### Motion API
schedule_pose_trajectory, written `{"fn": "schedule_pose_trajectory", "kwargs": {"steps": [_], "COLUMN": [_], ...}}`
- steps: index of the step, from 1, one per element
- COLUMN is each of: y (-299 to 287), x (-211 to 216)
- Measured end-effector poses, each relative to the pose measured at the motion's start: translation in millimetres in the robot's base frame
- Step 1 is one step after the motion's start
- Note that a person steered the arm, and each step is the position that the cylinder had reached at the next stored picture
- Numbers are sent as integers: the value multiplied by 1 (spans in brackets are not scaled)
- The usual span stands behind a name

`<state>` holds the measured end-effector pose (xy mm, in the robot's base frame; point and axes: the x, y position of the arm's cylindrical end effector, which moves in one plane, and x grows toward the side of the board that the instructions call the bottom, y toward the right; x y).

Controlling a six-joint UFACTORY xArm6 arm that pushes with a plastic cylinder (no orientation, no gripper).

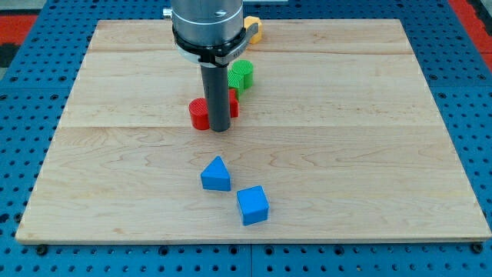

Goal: Push the blue cube into the blue triangle

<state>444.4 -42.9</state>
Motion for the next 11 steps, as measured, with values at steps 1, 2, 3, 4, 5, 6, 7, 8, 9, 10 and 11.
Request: {"fn": "schedule_pose_trajectory", "kwargs": {"steps": [1,2,3,4,5,6,7,8,9,10,11], "y": [0,-5,-38,-64,-48,22,41,-3,-9,46,48], "x": [3,8,19,39,78,90,86,90,153,171,127]}}
